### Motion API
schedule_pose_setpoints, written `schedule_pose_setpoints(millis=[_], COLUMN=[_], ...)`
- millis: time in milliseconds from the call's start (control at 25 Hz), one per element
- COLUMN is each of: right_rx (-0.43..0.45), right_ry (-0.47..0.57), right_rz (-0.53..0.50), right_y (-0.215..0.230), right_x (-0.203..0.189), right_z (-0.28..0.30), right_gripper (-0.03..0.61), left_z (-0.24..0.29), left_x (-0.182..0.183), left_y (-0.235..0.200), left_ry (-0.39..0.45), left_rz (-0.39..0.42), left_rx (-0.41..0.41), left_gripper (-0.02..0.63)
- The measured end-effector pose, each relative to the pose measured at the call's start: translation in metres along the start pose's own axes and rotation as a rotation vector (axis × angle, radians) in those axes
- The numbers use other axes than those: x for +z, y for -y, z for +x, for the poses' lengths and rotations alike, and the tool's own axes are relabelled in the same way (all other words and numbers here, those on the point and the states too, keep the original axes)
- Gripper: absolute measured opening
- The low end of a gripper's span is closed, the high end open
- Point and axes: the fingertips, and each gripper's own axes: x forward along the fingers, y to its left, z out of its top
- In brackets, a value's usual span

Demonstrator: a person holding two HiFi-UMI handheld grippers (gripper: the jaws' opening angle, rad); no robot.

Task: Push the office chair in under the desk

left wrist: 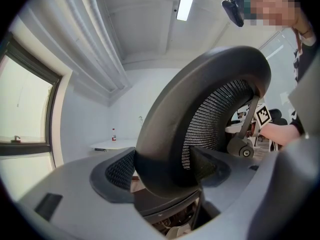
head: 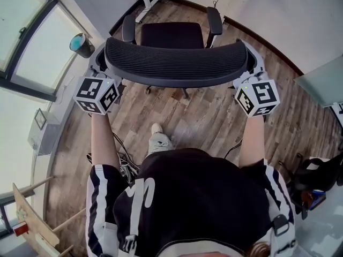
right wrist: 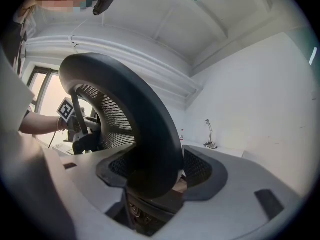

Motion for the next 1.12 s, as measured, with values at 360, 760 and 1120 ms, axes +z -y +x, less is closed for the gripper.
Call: schedule_pose_setpoints(millis=[360,760,1120], right_rx=[-0.017,-0.061,-0.106], right_ry=[-0.018,-0.034,-0.045], right_rz=[0.001,0.011,0.022], right_y=[0.004,-0.004,-0.007], right_x=[0.001,0.004,0.003], right_z=[0.023,0.046,0.065], right_gripper=[0.264,0.264,0.264], left_z=[0.018,0.028,0.045], left_x=[-0.001,-0.006,-0.008], left_y=[-0.022,-0.054,-0.08], left_ry=[-0.004,0.033,0.042], left_rz=[-0.01,-0.15,-0.156], left_rx=[-0.02,-0.086,-0.134], left_gripper=[0.339,0.33,0.327])
